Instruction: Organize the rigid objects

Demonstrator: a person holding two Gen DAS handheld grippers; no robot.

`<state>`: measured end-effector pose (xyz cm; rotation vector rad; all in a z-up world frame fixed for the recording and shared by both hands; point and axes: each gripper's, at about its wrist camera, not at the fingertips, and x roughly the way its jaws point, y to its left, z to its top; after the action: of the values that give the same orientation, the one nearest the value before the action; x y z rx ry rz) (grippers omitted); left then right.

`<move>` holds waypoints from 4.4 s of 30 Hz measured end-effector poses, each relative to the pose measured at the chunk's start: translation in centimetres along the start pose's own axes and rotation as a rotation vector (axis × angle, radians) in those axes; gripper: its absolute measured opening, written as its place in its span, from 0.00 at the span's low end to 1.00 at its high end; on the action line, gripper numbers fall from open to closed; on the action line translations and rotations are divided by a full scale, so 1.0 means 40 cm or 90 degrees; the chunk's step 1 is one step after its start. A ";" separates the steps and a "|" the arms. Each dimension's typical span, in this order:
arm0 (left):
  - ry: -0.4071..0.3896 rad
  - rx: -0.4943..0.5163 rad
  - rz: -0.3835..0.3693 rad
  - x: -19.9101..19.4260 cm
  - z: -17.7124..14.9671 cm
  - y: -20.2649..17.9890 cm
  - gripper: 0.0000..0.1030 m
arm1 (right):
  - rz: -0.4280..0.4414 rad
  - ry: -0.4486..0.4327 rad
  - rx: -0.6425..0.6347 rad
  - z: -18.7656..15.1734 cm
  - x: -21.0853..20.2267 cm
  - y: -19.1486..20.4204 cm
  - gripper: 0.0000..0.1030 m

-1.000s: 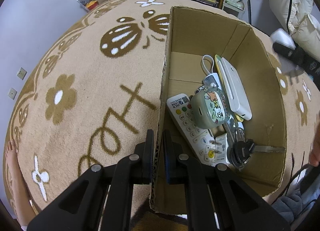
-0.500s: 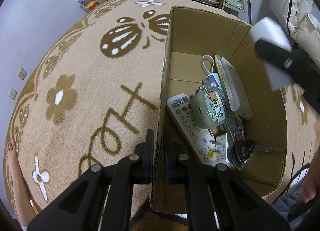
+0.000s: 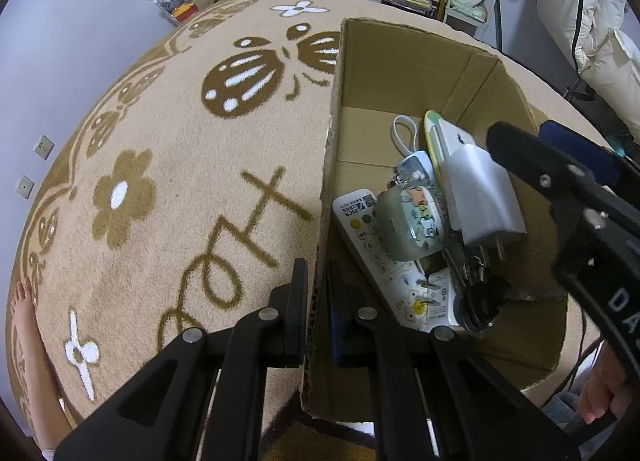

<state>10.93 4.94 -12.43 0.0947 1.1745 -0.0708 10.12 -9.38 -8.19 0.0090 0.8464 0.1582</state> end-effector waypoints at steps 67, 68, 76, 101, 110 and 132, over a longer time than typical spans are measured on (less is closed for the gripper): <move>-0.356 0.068 0.023 -0.493 -0.259 -0.180 0.99 | -0.093 -0.245 0.094 -0.225 -0.541 -0.149 1.00; -0.357 0.071 0.025 -0.485 -0.265 -0.184 0.99 | -0.095 -0.244 0.091 -0.231 -0.540 -0.146 1.00; -0.386 0.093 0.045 -0.473 -0.279 -0.200 0.99 | -0.096 -0.209 0.066 -0.266 -0.496 -0.122 1.00; -0.386 0.099 0.021 -0.453 -0.284 -0.207 0.99 | -0.092 -0.201 0.151 -0.282 -0.498 -0.200 1.00; -0.374 0.080 0.016 -0.453 -0.278 -0.187 0.99 | -0.089 -0.200 0.151 -0.282 -0.496 -0.201 1.00; -0.376 0.065 0.006 -0.465 -0.273 -0.171 0.99 | -0.093 -0.199 0.154 -0.283 -0.493 -0.200 1.00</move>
<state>-6.94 -0.52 0.32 0.1574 0.5798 -0.1404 -10.11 -20.73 -1.58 0.1937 0.5471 -0.0834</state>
